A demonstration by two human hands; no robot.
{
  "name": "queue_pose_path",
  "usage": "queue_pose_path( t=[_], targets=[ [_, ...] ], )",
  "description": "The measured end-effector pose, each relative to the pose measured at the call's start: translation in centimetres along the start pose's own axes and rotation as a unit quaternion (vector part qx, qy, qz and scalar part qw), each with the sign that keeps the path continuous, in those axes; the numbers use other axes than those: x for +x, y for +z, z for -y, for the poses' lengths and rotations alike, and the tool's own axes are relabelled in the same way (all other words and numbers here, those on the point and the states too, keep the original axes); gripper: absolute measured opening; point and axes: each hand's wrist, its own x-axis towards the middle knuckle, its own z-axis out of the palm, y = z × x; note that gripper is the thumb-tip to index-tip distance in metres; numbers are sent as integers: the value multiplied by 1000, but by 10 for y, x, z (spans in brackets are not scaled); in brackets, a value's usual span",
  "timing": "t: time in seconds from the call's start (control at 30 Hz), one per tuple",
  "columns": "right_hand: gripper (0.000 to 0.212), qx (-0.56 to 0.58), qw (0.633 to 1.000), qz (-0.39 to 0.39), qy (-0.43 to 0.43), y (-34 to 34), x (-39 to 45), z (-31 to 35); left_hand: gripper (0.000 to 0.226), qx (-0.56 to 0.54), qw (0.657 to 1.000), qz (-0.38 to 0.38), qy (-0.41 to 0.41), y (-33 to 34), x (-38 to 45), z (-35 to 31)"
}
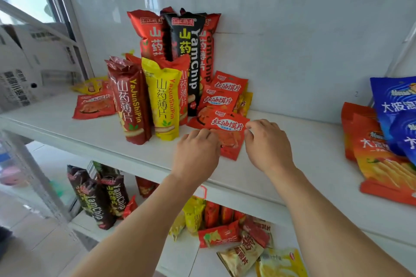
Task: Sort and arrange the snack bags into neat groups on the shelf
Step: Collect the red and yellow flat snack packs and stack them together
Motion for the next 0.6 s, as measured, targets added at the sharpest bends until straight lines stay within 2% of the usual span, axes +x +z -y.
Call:
queue_pose_path(
  t=[0.13, 0.27, 0.37, 0.5, 0.6],
  targets=[
    [33, 34, 998, 8, 43, 5, 19, 15, 18, -39, 998, 16, -42, 7, 9, 17],
    [34, 101, 990, 17, 96, 17, 49, 12, 37, -103, 978, 130, -125, 18, 30, 28],
    [37, 160, 976, 25, 149, 30, 75, 1, 50, -165, 953, 163, -194, 33, 45, 30],
    [62, 175, 943, 99, 263, 49, 104, -21, 60, -208, 927, 181, -253, 57, 66, 33],
    [74, 197, 927, 138, 286, 66, 118, -30, 69, -215, 912, 201, -286, 76, 79, 38]
  ],
)
